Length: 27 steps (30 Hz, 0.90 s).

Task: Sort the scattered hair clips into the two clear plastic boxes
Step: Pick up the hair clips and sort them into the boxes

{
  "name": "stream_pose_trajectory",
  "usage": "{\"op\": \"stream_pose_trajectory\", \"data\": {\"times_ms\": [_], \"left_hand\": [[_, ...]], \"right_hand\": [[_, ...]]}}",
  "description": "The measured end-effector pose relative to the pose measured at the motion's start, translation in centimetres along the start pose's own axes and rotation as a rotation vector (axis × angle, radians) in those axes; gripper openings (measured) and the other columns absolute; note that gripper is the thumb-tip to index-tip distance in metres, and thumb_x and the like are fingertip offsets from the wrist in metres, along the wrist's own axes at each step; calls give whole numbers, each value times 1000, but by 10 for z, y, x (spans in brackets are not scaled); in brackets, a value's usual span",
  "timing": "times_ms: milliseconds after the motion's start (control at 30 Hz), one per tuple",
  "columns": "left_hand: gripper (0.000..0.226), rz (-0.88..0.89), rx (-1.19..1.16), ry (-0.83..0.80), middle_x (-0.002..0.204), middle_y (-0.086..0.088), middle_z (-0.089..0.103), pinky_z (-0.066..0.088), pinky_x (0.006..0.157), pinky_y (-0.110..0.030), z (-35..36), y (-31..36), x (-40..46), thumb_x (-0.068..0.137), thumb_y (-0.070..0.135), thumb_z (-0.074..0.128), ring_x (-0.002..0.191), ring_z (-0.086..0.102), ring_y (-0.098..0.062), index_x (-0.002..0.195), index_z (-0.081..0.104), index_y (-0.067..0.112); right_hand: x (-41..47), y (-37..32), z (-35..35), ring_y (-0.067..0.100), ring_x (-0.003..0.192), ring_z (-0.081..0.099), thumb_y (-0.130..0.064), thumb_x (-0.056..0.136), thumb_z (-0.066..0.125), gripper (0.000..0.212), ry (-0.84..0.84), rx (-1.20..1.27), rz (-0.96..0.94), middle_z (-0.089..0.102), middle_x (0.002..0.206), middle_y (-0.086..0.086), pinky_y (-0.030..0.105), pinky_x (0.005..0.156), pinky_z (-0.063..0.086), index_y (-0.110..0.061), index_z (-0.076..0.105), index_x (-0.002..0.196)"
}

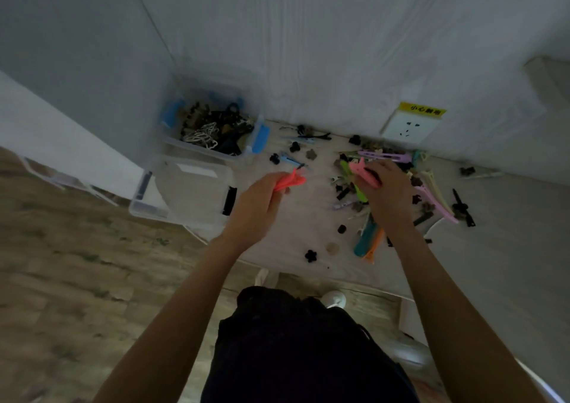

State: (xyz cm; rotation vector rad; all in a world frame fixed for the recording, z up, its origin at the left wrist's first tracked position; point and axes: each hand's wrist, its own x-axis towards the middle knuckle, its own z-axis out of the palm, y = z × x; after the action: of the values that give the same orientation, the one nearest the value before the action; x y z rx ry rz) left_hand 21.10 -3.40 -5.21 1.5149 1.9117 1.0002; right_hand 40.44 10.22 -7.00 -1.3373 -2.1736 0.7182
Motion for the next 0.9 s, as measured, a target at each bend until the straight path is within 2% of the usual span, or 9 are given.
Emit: {"op": "stream_pose_trajectory", "data": {"times_ms": [100,200,300,333,467,567,667,767,900], "left_hand": [[29,86,47,71,111,26,56,41,89,-6,-47,-14,-4,96,10,41,100,56,7,121,53,17],[30,81,73,9,111,29,57,45,92,-15,-90,-58,-13,94,19,41,104,57,9,122,52,22],[35,14,174,-146,106,40,56,49,90,-27,-117,-108,-17,92,29,40,104,61,-3,124,53,26],[34,-31,233,-208,107,38,58,49,91,-31,-124,-124,-16,92,28,42,105,61,-6,124,53,28],[36,-189,445,-367,127,0,59,41,99,-36,-117,-149,-5,92,19,52,119,53,-22,127,54,24],[54,-203,374,-369,131,-3,55,41,98,-35,-111,-146,-3,83,18,64,120,50,-21,134,47,22],[46,-165,355,-188,127,-1,58,40,97,-35,-120,-148,-15,85,29,61,119,51,-21,129,51,20],[35,-108,392,148,111,-3,65,44,91,-33,-131,-152,-39,85,30,46,105,56,-24,114,61,17],[34,-204,399,322,114,-8,62,38,90,-27,-140,-177,-63,83,17,55,103,54,-28,117,58,13]], "right_hand": [[-4,-39,5,5,47,38,-21,88,61,20,-36,305,200,43,57,1,17,49,30,-8,56,75],[-5,-73,25,12,48,30,-24,86,64,38,-48,506,284,31,52,1,27,50,25,-12,40,58],[-1,-104,51,12,48,30,-27,81,69,33,-85,625,403,33,54,5,27,50,26,-12,47,62],[0,-117,63,12,47,30,-27,80,71,31,-97,665,438,34,54,6,28,50,26,-12,49,64],[3,-155,90,9,40,32,-22,80,71,30,-168,728,460,37,51,4,25,45,27,-11,51,61],[6,-181,111,8,41,29,-22,81,70,28,-213,660,341,34,50,1,27,48,25,-6,53,65],[11,-198,135,3,42,39,-26,83,67,23,-256,398,119,43,51,-4,18,48,28,-13,60,66],[12,-211,160,1,54,43,-34,86,62,20,-287,142,-120,54,67,-6,15,51,28,-17,69,92],[10,-219,196,24,83,61,-28,88,56,18,-416,-251,-289,66,92,6,30,66,43,-16,65,97]]}}
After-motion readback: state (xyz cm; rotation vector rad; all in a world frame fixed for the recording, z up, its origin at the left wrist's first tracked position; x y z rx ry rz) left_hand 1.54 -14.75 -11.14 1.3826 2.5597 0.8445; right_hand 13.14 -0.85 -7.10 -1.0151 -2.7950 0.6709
